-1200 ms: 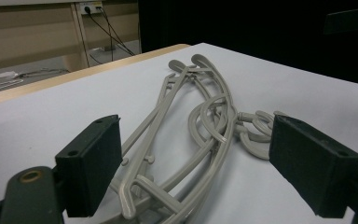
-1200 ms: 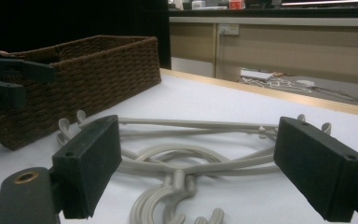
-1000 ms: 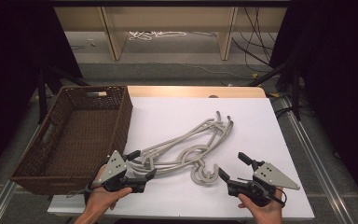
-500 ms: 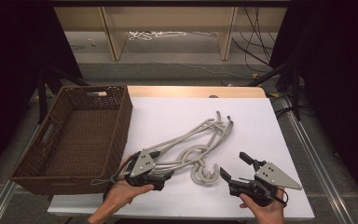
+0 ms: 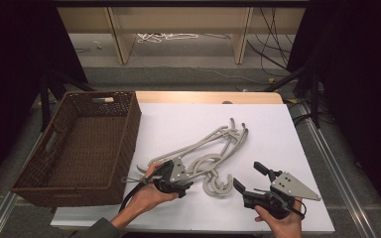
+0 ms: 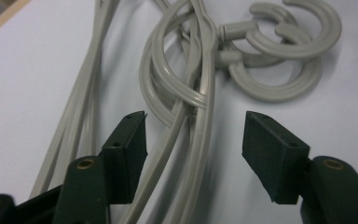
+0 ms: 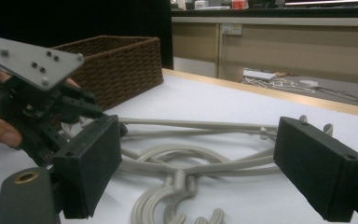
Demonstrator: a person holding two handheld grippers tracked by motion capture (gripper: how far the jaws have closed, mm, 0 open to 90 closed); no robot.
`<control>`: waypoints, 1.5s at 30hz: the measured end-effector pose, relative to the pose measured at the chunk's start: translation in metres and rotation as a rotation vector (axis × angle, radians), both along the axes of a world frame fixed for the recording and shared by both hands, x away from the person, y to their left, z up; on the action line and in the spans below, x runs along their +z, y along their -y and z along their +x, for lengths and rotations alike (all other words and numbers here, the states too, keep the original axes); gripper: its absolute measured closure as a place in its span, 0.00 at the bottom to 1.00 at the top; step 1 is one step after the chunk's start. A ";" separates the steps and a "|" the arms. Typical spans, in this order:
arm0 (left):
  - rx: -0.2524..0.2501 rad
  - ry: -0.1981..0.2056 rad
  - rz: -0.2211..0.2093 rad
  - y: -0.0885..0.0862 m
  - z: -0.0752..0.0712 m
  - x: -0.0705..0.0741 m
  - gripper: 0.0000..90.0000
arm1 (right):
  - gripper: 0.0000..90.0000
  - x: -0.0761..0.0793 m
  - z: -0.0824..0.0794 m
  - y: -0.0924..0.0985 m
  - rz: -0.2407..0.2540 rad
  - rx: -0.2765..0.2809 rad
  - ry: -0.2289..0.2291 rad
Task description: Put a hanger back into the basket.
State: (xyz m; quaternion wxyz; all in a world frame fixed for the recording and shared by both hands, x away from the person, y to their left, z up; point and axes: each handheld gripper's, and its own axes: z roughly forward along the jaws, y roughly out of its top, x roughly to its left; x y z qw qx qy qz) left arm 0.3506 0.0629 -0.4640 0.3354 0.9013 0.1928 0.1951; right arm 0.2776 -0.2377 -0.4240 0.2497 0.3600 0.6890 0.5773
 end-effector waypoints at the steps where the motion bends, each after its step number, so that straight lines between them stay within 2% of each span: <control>1: -0.007 -0.009 0.009 0.002 0.000 -0.001 0.49 | 0.18 -0.001 0.001 0.000 0.003 0.004 0.002; 2: -0.005 -0.017 0.014 0.004 0.000 -0.003 0.50 | 0.18 -0.001 0.000 0.000 -0.009 0.003 -0.005; 5: 0.000 -0.020 0.024 0.006 0.001 -0.004 0.55 | 0.18 -0.001 0.000 0.000 -0.003 0.001 -0.007; 9: 0.001 -0.048 0.032 0.010 0.005 -0.005 0.60 | 0.18 -0.001 0.000 0.000 -0.009 0.008 -0.010; 10: -0.002 -0.056 0.043 0.011 0.006 -0.005 0.63 | 0.18 0.000 0.000 0.000 -0.016 0.007 -0.023; 11: -0.002 -0.070 0.055 0.013 0.008 -0.006 0.65 | 0.18 0.000 0.001 0.000 -0.008 0.000 -0.008; 13: -0.016 -0.086 0.083 0.015 0.009 -0.007 0.67 | 0.18 -0.001 0.001 -0.001 -0.010 0.006 -0.012; 16: -0.022 -0.092 0.101 0.017 0.010 -0.008 0.71 | 0.18 -0.001 0.001 0.000 -0.004 -0.001 -0.007; 20: -0.012 -0.120 0.110 0.020 0.014 -0.010 0.73 | 0.18 -0.001 0.001 0.000 -0.012 0.006 -0.016; 22: -0.023 -0.130 0.134 0.023 0.017 -0.010 0.74 | 0.18 0.000 0.001 0.000 -0.004 0.001 -0.011; 24: -0.013 -0.140 0.126 0.025 0.018 -0.009 0.75 | 0.18 -0.002 0.002 -0.001 0.005 0.014 -0.009; 26: -0.014 -0.153 0.142 0.026 0.020 -0.008 0.77 | 0.18 -0.001 0.001 0.000 -0.015 0.004 -0.015; 27: -0.009 -0.147 0.140 0.028 0.022 -0.009 0.79 | 0.18 -0.002 0.002 -0.002 0.010 0.010 -0.011; 30: -0.001 -0.141 0.157 0.030 0.023 -0.009 0.85 | 0.18 -0.001 0.002 -0.001 -0.010 0.005 -0.020; 31: 0.000 -0.138 0.160 0.030 0.023 -0.009 0.85 | 0.18 0.000 0.001 0.000 -0.028 0.015 -0.037; 32: -0.003 -0.143 0.164 0.030 0.024 -0.008 0.86 | 0.18 -0.002 0.002 -0.001 -0.002 0.011 -0.016; 35: -0.004 -0.118 0.152 0.030 0.022 -0.006 0.88 | 0.18 -0.001 0.003 0.000 0.007 0.014 -0.009; 37: -0.010 -0.132 0.139 0.029 0.021 -0.002 0.88 | 0.18 0.000 0.002 0.002 -0.020 0.012 -0.024; 38: -0.007 -0.115 0.133 0.029 0.020 0.000 0.89 | 0.18 -0.001 0.002 0.002 -0.004 0.017 -0.021; 40: -0.004 -0.109 0.125 0.029 0.019 0.002 0.89 | 0.18 0.000 0.003 0.001 0.004 0.010 -0.010; 41: 0.005 -0.101 0.093 0.027 0.019 0.009 0.90 | 0.18 -0.001 0.003 0.002 -0.001 0.011 -0.012; 42: 0.009 -0.109 0.064 0.026 0.019 0.012 0.90 | 0.18 -0.001 0.003 0.002 -0.001 0.013 -0.012; 43: 0.009 -0.109 0.064 0.026 0.019 0.012 0.90 | 0.18 -0.001 0.003 0.002 -0.001 0.013 -0.012; 44: 0.004 -0.111 0.038 0.024 0.019 0.018 0.90 | 0.18 0.000 0.002 0.003 -0.013 0.000 -0.012; 45: 0.009 -0.109 0.032 0.023 0.018 0.020 0.90 | 0.18 0.000 0.002 0.003 -0.006 0.007 -0.011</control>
